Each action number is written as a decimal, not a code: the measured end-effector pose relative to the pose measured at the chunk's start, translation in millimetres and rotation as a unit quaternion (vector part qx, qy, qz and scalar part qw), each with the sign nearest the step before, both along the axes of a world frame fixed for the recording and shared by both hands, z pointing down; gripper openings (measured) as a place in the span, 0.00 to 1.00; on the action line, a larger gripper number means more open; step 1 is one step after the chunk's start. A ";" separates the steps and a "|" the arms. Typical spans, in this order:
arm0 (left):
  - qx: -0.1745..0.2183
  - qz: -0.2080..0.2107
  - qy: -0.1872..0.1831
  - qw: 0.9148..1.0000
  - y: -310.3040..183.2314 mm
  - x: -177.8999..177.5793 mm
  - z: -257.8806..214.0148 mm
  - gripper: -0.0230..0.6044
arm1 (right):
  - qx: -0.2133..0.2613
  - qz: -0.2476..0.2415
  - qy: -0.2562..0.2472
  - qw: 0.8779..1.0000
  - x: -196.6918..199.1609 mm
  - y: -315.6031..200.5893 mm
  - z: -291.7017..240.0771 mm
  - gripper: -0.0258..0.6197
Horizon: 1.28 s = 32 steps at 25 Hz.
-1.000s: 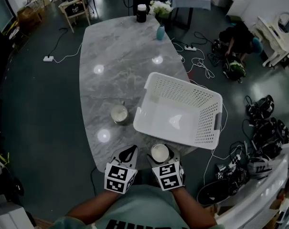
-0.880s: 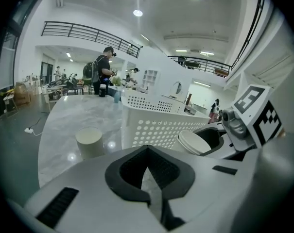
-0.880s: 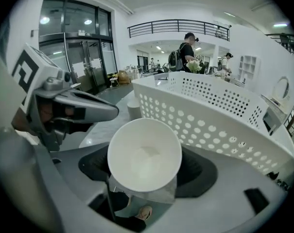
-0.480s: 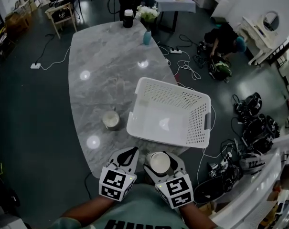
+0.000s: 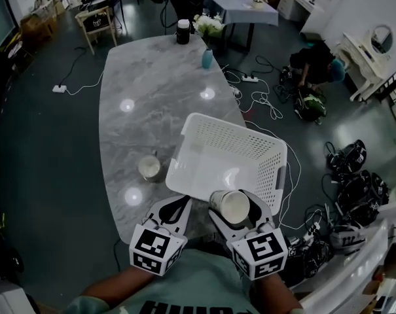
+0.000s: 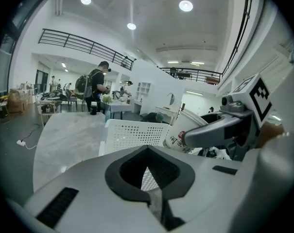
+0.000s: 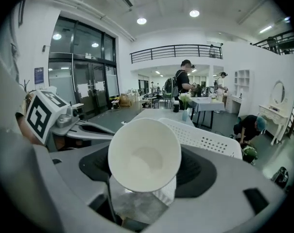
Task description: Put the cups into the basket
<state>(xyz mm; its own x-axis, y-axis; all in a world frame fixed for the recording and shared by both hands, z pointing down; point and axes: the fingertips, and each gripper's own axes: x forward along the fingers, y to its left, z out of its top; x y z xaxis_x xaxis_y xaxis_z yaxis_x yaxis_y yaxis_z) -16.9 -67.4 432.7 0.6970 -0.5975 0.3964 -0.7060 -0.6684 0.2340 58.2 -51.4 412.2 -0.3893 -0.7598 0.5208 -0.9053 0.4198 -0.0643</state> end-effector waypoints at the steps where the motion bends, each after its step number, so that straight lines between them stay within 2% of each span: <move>1: 0.002 -0.007 -0.001 1.000 -3.3 6.5 -2.8 0.04 | 0.003 0.005 0.003 1.000 14.5 -8.6 -0.2 0.60; 8: 0.017 -0.038 -0.016 0.999 -38.2 50.5 -23.1 0.04 | 0.008 0.014 0.033 0.999 79.6 -68.7 16.2 0.60; 13: -0.002 -0.044 -0.032 0.999 -64.7 81.0 -16.9 0.04 | -0.014 0.031 0.040 0.999 105.5 -98.5 47.9 0.60; 23: -0.055 -0.046 -0.055 0.996 -105.6 101.1 6.7 0.03 | -0.064 0.046 0.068 0.995 120.7 -140.1 103.6 0.60; 32: -0.080 -0.038 -0.068 0.994 -131.8 101.4 25.8 0.03 | -0.107 0.026 0.101 0.989 109.0 -162.2 153.1 0.60</move>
<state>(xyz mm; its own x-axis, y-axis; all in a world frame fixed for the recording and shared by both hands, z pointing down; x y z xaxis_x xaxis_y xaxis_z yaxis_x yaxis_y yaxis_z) 84.5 -199.2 458.5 0.5855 -0.5685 0.5779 -0.7855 -0.5741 0.2310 167.1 -213.6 565.3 -0.2240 -0.6395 0.7354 -0.9291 0.3680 0.0371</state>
